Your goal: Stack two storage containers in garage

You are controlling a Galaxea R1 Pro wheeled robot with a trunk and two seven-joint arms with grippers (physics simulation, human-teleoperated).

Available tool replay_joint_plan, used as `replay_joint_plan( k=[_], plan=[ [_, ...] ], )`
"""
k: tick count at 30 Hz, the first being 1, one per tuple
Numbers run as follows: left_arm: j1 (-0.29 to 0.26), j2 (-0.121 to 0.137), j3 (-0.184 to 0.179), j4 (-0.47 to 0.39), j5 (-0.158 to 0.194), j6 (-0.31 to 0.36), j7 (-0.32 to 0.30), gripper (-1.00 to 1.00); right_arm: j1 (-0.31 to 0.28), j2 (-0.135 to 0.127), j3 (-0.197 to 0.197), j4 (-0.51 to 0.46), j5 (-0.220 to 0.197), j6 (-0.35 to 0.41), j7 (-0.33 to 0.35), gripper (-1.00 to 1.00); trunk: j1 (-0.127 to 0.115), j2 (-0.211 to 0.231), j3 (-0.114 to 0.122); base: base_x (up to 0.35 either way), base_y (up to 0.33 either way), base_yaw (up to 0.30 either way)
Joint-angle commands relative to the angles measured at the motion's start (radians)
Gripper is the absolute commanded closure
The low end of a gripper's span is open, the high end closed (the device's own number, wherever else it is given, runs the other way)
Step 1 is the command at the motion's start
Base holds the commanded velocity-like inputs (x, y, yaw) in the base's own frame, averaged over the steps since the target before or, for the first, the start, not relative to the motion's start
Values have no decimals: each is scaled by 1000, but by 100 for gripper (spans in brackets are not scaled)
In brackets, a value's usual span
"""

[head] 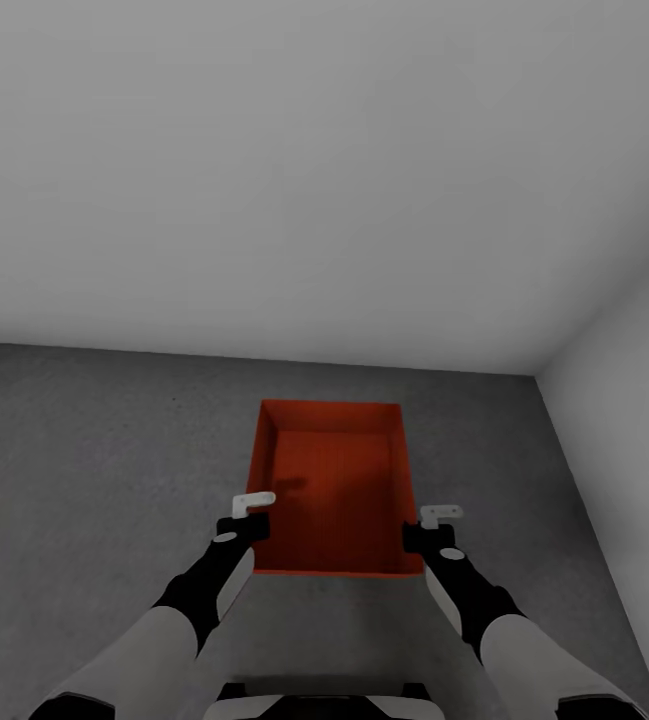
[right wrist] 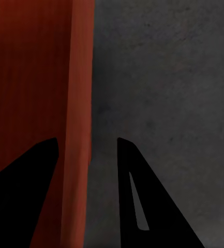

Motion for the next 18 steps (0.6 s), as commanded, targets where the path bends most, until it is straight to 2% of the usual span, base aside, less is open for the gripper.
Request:
replay_joint_plan(
  k=[1,18],
  plan=[
    [-1,15,49,-5,-14,-40,46,100,0,-24,-76,1,3,3,-25,100,0,-1,-1,0,0,0],
    [-1,15,47,-6,-15,-40,45,100,0,-24,-76,1,3,-1,-26,100,0,-1,-1,0,0,0]
  ],
)
